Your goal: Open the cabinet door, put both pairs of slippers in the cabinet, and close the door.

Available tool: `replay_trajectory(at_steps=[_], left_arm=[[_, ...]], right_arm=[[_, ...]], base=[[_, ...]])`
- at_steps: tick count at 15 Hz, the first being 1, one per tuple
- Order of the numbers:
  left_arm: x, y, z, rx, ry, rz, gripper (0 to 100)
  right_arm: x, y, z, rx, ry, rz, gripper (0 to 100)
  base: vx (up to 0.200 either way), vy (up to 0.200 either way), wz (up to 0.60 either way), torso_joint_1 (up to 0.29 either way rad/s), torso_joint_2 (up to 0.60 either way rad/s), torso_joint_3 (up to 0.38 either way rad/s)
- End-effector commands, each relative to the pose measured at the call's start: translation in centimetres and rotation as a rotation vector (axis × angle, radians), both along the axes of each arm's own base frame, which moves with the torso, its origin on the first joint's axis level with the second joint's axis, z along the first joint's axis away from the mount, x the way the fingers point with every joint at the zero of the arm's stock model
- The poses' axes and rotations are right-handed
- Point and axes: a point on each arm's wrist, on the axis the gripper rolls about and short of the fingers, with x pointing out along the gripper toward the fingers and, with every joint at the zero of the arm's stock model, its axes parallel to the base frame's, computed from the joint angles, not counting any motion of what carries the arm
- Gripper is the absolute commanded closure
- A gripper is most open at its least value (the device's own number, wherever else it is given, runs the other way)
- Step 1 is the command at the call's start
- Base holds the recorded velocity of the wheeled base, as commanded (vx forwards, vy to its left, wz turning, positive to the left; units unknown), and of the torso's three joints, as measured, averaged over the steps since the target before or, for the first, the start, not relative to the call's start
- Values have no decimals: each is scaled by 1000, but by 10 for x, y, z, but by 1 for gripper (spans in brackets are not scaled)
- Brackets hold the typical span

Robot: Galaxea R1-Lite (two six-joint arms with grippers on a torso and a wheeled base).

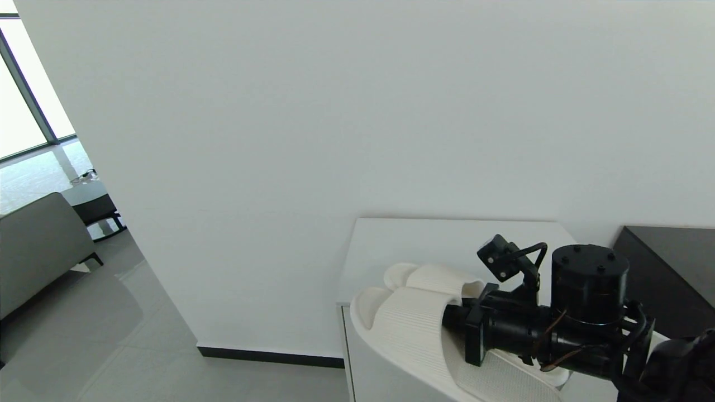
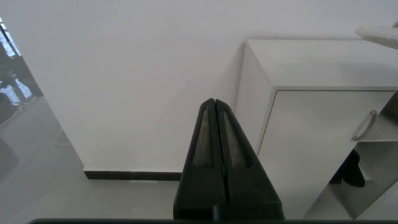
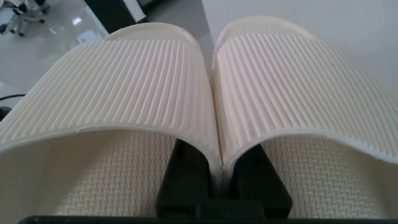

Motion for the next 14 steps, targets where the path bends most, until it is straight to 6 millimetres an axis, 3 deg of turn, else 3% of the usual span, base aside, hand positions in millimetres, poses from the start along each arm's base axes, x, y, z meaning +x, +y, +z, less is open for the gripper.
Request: replay_trajectory(at_steps=[1,7,10,14], left_arm=[[0,0,0,0,1,0,100],[0,0,0,0,2,0,100],[0,0,0,0,1,-1,100],[0,0,0,0,1,-1,100]], right_arm=[[-6,-5,2,12,-12,10,100],[-12,-13,-19,-37,-73,103,100],[-13,-12,-28,-44,-83,115,100],[-11,-11,-35,-34,-101,116,100]], base=[[-200,0,0,-2,-2,2],[-200,0,0,-2,-1,3],[0,0,0,0,0,0],[0,0,-450,3,2,2]])
